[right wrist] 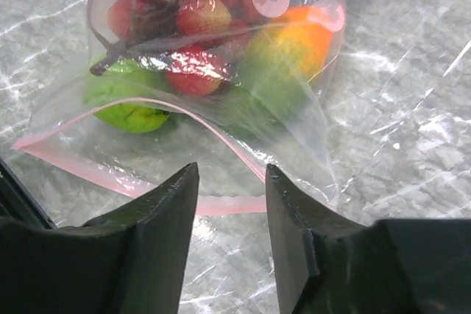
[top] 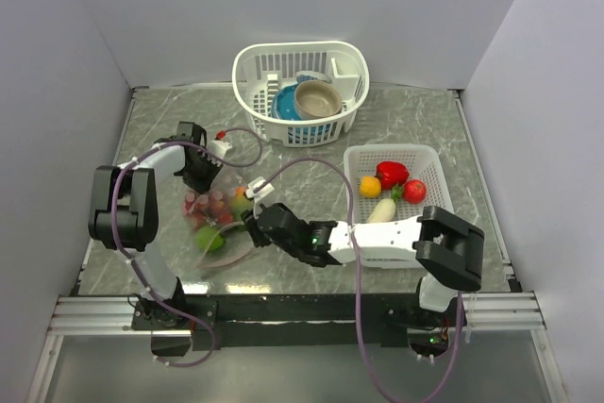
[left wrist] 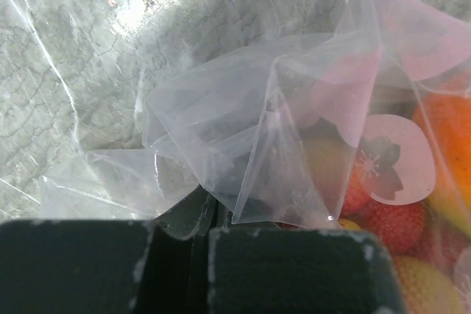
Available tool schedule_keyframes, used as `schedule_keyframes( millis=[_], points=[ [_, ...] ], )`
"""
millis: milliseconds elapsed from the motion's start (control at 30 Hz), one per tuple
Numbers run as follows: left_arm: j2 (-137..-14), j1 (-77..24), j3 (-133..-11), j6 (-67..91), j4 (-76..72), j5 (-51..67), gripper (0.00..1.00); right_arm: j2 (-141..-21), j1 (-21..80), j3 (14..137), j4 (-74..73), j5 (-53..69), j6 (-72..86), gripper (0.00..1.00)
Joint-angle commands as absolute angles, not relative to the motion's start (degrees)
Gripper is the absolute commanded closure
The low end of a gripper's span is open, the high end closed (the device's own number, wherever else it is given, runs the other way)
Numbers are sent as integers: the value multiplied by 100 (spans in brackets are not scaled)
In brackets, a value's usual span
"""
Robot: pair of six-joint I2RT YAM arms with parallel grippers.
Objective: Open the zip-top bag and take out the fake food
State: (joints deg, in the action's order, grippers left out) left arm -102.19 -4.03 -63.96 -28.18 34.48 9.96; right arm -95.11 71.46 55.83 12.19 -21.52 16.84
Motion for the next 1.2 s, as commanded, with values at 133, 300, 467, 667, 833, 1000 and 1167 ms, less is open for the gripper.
schedule_keyframes(
  millis=[133,300,467,667,833,1000,1167],
  points=[
    [-10494,-343,-6179,-2839,3762,958,99,-9958,7628,6012,1300,-2083,1565,32],
    [-10591,-343,-6258,-2883,3788,967,99,-10282,7822,6081,1583,-2056,1731,34],
    [-10521,-343,-6240,-2900,3788,976,99,-10792,7761,6591,1389,-2110,1881,45],
    [-10459,-334,-6196,-2962,3797,949,99,-10942,7682,6697,1380,-2091,1995,51],
    [-10433,-334,-6100,-3023,3753,888,99,-11197,7374,6978,1327,-3003,1970,0],
    [-10441,-343,-6135,-3138,3858,940,99,-11461,7076,7470,1090,-3673,1863,0],
    [-10450,-343,-6144,-3304,3973,967,99,-11601,6838,7567,1222,-3393,1846,0]
  ],
)
